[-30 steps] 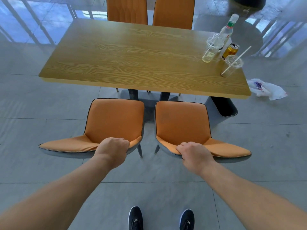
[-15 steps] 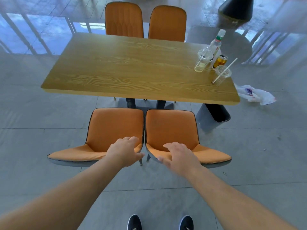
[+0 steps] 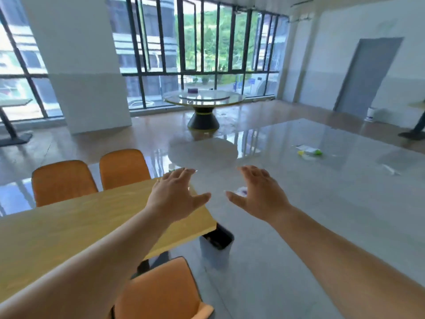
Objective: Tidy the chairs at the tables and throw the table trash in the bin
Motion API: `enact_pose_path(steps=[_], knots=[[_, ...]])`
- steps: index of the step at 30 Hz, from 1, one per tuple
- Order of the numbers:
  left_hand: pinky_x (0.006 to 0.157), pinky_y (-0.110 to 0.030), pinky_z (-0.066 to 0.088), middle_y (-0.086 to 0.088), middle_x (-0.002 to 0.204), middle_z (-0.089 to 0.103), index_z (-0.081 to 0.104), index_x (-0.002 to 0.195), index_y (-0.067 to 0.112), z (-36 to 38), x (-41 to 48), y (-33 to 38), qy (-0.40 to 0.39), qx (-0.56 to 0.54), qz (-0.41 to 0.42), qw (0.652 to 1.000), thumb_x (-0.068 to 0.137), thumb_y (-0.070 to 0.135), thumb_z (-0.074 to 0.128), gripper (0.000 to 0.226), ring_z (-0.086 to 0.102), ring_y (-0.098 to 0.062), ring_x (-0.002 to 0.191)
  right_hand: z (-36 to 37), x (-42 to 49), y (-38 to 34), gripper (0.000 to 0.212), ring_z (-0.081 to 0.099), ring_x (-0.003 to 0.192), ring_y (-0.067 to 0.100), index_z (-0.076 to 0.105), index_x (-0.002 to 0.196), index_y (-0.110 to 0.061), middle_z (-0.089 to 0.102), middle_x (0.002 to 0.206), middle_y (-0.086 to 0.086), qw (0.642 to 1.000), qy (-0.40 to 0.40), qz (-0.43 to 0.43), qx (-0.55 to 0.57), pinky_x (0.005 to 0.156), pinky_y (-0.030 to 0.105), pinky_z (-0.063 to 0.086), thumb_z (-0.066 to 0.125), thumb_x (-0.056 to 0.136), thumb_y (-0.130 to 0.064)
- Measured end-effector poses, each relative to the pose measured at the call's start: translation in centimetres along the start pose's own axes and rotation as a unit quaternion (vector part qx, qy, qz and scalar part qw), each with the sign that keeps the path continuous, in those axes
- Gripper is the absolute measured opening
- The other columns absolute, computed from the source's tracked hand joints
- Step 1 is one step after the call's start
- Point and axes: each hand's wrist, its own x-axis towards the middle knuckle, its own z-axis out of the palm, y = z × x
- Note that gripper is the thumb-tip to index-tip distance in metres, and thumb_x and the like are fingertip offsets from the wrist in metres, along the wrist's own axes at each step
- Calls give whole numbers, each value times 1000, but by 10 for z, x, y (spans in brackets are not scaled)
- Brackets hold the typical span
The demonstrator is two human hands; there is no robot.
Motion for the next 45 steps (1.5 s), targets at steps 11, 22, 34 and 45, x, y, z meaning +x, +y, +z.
enact_pose_path(steps=[11,22,34,45], knots=[[110,-46,42,3,155,51,48,148,31,43,193,279,63,19,132,989,69,92,42,100,45,-26,141,-150,44,286,86,47,132,29,41,148,-27,53,145,3,994,71,53,-65,106,46,42,38,82,-83],[114,-46,38,2,153,52,45,149,32,142,374,342,34,10,122,992,78,85,54,89,43,-26,142,-130,167,428,81,55,122,24,63,126,-27,66,127,-2,993,43,56,-94,101,43,46,34,80,-87],[101,-39,45,4,141,61,55,140,34,272,654,258,-35,-62,17,997,79,80,60,77,52,-23,132,-6,444,525,64,56,116,19,62,127,-31,67,121,-7,986,-84,15,-140,89,34,45,53,84,-78],[102,-41,48,0,144,59,51,144,29,288,786,122,19,4,-100,995,79,77,62,81,54,-26,131,119,685,510,84,42,140,21,45,150,-30,50,152,-1,984,-92,-152,-15,110,41,39,51,85,-82]])
